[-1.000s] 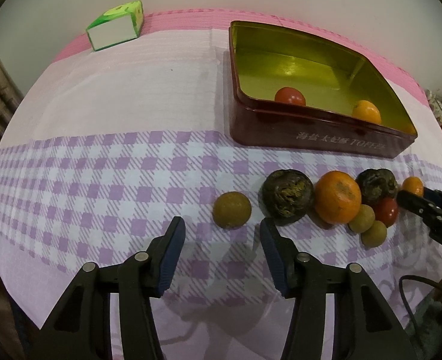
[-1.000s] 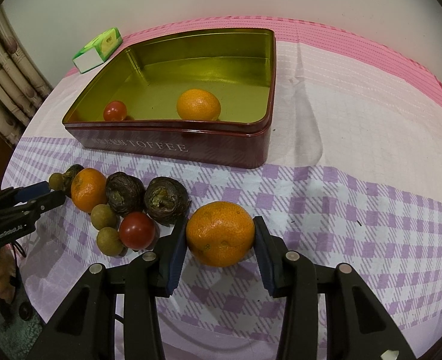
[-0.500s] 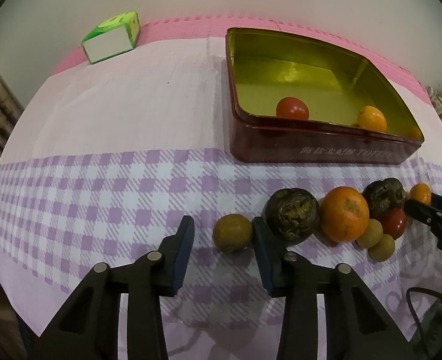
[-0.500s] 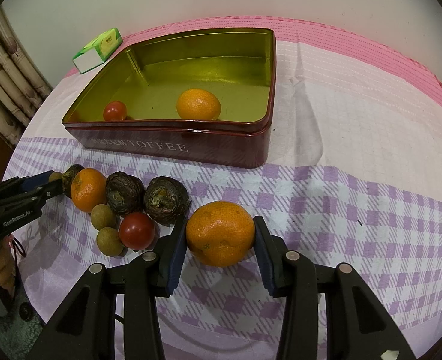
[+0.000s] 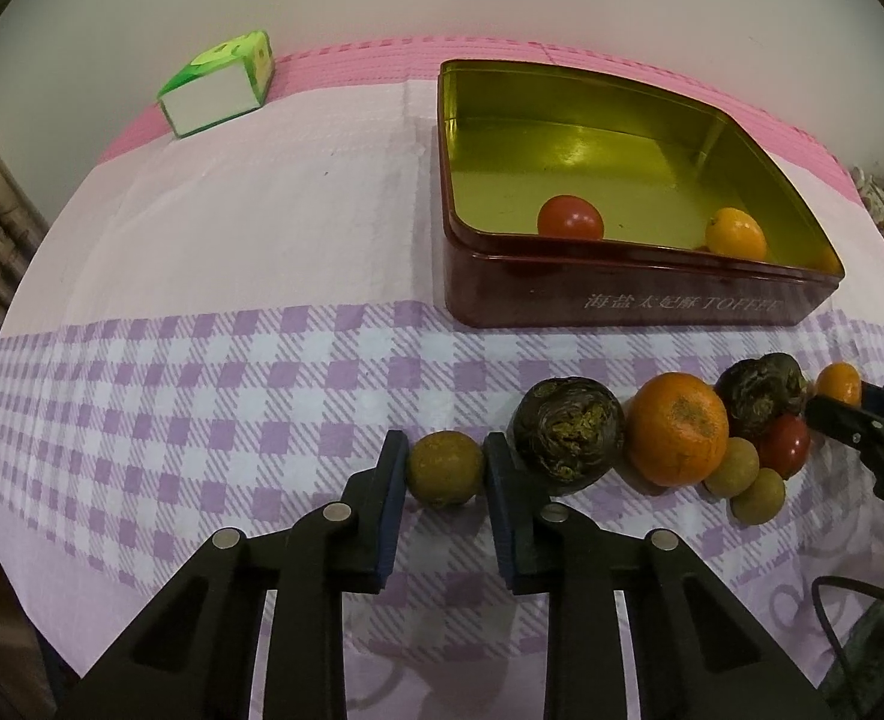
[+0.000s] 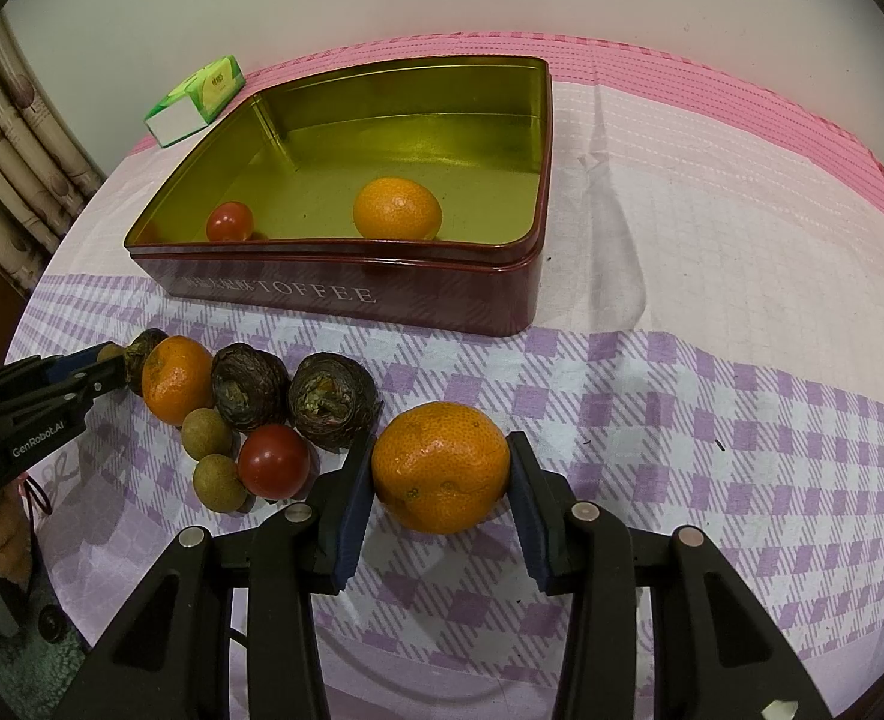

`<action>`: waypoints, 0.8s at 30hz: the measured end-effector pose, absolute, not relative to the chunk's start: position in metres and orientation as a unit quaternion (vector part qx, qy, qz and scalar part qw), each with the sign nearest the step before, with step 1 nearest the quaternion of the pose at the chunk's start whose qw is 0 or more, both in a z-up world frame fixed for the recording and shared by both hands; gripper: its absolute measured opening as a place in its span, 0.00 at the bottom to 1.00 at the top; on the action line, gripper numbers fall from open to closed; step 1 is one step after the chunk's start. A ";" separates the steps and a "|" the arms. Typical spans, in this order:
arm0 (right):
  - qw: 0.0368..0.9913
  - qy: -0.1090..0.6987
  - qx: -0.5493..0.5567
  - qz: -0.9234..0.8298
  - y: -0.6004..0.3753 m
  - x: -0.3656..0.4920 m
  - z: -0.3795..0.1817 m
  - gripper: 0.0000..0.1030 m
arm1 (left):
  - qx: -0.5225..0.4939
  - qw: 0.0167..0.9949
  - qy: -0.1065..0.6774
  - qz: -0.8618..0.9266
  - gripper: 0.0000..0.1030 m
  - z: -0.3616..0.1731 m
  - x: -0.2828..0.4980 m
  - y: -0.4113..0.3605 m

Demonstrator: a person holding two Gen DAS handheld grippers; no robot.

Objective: Organize fruits
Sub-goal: 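Grasp another orange with the right gripper while the left grasps a small brown fruit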

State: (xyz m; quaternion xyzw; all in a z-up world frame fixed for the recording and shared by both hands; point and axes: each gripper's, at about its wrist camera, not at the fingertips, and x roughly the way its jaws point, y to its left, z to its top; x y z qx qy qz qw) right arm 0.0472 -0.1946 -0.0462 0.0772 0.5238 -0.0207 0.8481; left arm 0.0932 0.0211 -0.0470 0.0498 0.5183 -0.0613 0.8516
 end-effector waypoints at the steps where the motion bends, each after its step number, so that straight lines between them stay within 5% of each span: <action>1: 0.848 0.524 0.077 -0.021 -0.194 0.047 -0.046 0.39 | 0.050 0.851 0.518 -0.061 0.26 -0.047 0.093 0.021; 24: 0.862 0.501 0.076 -0.021 -0.198 0.043 -0.022 0.38 | 0.045 0.870 0.488 -0.057 0.26 -0.024 0.093 0.021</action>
